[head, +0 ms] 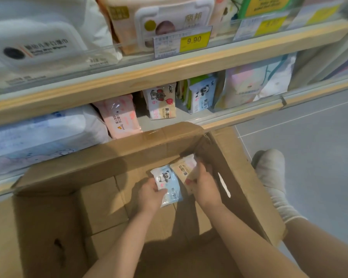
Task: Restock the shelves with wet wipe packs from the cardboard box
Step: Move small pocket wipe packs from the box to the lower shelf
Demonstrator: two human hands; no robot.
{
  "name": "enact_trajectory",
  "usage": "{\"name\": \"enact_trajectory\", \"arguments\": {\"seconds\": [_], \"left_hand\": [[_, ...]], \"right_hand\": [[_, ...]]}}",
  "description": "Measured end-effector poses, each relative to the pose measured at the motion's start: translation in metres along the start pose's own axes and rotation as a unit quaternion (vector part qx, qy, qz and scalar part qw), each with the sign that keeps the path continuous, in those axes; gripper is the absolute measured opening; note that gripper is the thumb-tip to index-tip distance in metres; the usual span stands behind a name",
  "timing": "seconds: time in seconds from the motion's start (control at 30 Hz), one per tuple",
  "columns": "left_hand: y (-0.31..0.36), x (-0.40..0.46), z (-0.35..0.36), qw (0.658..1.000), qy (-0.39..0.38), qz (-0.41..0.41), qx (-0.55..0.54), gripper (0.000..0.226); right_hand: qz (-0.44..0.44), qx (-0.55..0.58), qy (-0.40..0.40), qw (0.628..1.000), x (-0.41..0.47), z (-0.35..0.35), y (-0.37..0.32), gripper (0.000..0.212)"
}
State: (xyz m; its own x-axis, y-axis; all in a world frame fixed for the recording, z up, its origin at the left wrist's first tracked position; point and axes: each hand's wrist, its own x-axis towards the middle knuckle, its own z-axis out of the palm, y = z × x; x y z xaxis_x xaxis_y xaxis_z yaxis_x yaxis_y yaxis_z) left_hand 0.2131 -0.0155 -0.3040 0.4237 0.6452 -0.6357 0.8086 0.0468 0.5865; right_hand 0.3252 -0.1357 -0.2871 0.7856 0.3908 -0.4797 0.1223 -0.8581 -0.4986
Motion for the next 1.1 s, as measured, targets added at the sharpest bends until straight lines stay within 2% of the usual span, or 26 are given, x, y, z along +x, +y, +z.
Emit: {"name": "enact_trajectory", "arguments": {"seconds": [0.1, 0.3, 0.4, 0.5, 0.6, 0.73, 0.8, 1.1], "left_hand": [[0.005, -0.018, -0.026, 0.998, -0.003, 0.038, -0.046, 0.028], [0.040, -0.060, -0.093, 0.986, 0.022, 0.127, -0.102, 0.033], [0.060, -0.073, -0.122, 0.976, 0.064, 0.189, -0.091, 0.031], [0.078, -0.080, -0.146, 0.961, 0.099, 0.243, -0.088, 0.032], [0.084, -0.074, -0.159, 0.962, 0.079, 0.240, -0.101, 0.036], [0.077, -0.066, -0.159, 0.970, 0.024, 0.230, -0.081, 0.038], [0.072, -0.059, -0.160, 0.972, 0.015, 0.227, -0.060, 0.040], [0.068, -0.031, -0.158, 0.979, 0.003, 0.180, -0.095, 0.045]], "right_hand": [[0.002, 0.013, 0.024, 1.000, -0.012, -0.016, -0.009, 0.023], [-0.096, 0.065, 0.060, 0.991, -0.037, -0.068, -0.045, 0.008], [-0.124, 0.133, 0.044, 0.982, -0.041, -0.099, -0.072, 0.014], [-0.150, 0.189, 0.073, 0.968, -0.042, -0.134, -0.097, 0.017], [-0.196, 0.186, 0.105, 0.957, -0.039, -0.161, -0.119, 0.006], [-0.231, 0.158, 0.093, 0.955, -0.019, -0.160, -0.143, 0.011], [-0.225, 0.135, 0.076, 0.962, -0.004, -0.150, -0.151, 0.021], [-0.120, 0.077, 0.059, 0.988, 0.059, -0.101, -0.165, 0.023]]}}
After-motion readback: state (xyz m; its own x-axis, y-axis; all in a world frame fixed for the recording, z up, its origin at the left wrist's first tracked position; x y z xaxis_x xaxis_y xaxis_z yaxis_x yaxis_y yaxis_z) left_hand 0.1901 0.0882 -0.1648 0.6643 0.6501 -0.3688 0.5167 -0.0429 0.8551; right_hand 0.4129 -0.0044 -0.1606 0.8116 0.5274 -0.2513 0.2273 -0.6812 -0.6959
